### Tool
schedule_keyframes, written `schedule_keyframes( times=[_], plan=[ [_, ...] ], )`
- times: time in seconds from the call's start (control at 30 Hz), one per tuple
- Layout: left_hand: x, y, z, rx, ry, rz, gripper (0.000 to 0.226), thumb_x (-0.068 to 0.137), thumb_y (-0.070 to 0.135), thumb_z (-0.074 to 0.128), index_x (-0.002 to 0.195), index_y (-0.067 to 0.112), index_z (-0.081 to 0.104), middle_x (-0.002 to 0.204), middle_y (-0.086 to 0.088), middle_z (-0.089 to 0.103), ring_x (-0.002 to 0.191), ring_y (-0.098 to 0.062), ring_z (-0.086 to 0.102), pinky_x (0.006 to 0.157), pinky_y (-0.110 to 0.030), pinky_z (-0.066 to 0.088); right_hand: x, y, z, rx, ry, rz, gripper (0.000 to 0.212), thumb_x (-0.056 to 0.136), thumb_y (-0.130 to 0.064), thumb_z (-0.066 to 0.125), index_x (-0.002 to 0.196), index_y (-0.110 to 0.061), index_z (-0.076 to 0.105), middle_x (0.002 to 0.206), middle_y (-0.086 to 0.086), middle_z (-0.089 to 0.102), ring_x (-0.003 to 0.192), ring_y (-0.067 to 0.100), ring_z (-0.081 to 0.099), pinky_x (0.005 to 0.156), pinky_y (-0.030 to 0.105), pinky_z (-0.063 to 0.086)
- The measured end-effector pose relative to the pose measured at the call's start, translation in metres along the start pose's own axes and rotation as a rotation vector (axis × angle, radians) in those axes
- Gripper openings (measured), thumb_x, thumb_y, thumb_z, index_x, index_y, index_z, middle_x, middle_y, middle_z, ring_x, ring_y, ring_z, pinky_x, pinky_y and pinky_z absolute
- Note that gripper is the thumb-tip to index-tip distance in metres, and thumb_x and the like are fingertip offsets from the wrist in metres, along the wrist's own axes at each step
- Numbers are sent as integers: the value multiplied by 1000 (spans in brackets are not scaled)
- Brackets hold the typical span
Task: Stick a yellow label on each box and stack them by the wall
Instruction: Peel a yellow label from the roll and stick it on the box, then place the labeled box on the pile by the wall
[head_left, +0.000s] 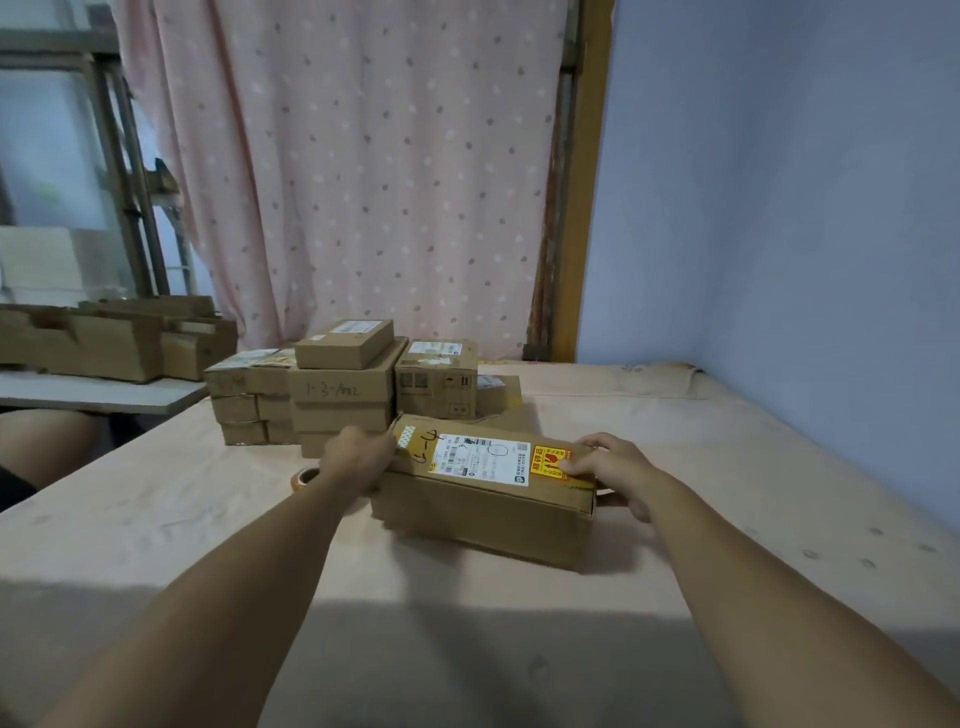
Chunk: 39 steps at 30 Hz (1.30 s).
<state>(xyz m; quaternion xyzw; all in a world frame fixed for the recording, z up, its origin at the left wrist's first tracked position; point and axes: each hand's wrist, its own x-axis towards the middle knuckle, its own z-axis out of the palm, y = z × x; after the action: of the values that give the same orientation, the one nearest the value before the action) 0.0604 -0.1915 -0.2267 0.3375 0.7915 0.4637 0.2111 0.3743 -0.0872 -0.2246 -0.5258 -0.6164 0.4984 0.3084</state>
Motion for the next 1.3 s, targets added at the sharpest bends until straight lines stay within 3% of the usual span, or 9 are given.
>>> schedule_keyframes(
  times=[0.17, 0.33, 0.43, 0.53, 0.67, 0.77, 0.87, 0.97, 1.3],
  plan=[
    [-7, 23, 32, -311, 94, -36, 36, 78, 25, 73, 104, 2, 63, 105, -15, 65, 96, -33, 62, 78, -40, 54, -4, -5, -25, 143, 116, -7, 49, 77, -12, 87, 120, -20, 63, 106, 6, 68, 92, 23, 67, 77, 42, 61],
    [-26, 56, 93, -412, 74, -130, 90, 69, 34, 85, 141, 2, 41, 137, -16, 42, 118, -35, 50, 89, -44, 50, 0, 11, -54, 195, 250, -21, 50, 69, -16, 92, 111, -26, 66, 112, 5, 68, 99, 27, 69, 81, 49, 63],
    [-46, 71, 136, -493, -61, -223, 109, 66, 51, 87, 148, 8, 30, 145, -16, 37, 128, -39, 45, 97, -52, 48, 1, 25, -78, 234, 347, -5, 53, 66, -20, 94, 110, -27, 67, 111, 3, 69, 98, 25, 70, 79, 46, 64],
    [-68, 83, 180, -661, -364, -180, 98, 71, 53, 85, 147, 17, 35, 138, -8, 49, 129, -38, 47, 93, -56, 48, 2, 41, -103, 334, 430, 16, 53, 60, -24, 95, 106, -25, 68, 110, 7, 72, 96, 26, 72, 75, 47, 64],
    [-104, 108, 239, -580, -577, -36, 78, 75, 52, 82, 137, 21, 48, 124, 1, 59, 111, -25, 56, 91, -50, 50, 2, 60, -129, 443, 539, 35, 53, 64, -27, 94, 106, -23, 63, 109, 9, 71, 93, 28, 73, 74, 47, 64],
    [-122, 125, 283, -554, -606, 19, 67, 71, 48, 84, 125, 19, 57, 113, 2, 68, 95, -14, 64, 78, -34, 52, 3, 72, -146, 464, 626, 40, 54, 70, -30, 92, 112, -21, 60, 109, 7, 70, 93, 26, 72, 74, 42, 64],
    [-132, 135, 319, -541, -653, 97, 80, 57, 52, 87, 125, 21, 59, 115, 4, 71, 100, -15, 67, 85, -32, 56, 6, 83, -168, 424, 729, 48, 54, 74, -35, 89, 116, -22, 58, 111, 6, 67, 94, 25, 69, 72, 36, 63],
    [-136, 142, 350, -534, -714, 122, 76, 62, 50, 87, 127, 23, 57, 117, 6, 69, 103, -12, 65, 81, -27, 52, 15, 97, -189, 358, 825, 55, 54, 72, -41, 89, 113, -24, 60, 113, 5, 67, 95, 26, 69, 77, 41, 64],
    [-121, 169, 457, -539, -817, 46, 49, 80, 44, 74, 122, 21, 63, 115, 3, 71, 101, -14, 66, 84, -30, 53, 59, 129, -254, 194, 914, 103, 61, 63, -59, 80, 115, -33, 60, 120, 1, 61, 103, 26, 65, 87, 46, 60]
  ],
)
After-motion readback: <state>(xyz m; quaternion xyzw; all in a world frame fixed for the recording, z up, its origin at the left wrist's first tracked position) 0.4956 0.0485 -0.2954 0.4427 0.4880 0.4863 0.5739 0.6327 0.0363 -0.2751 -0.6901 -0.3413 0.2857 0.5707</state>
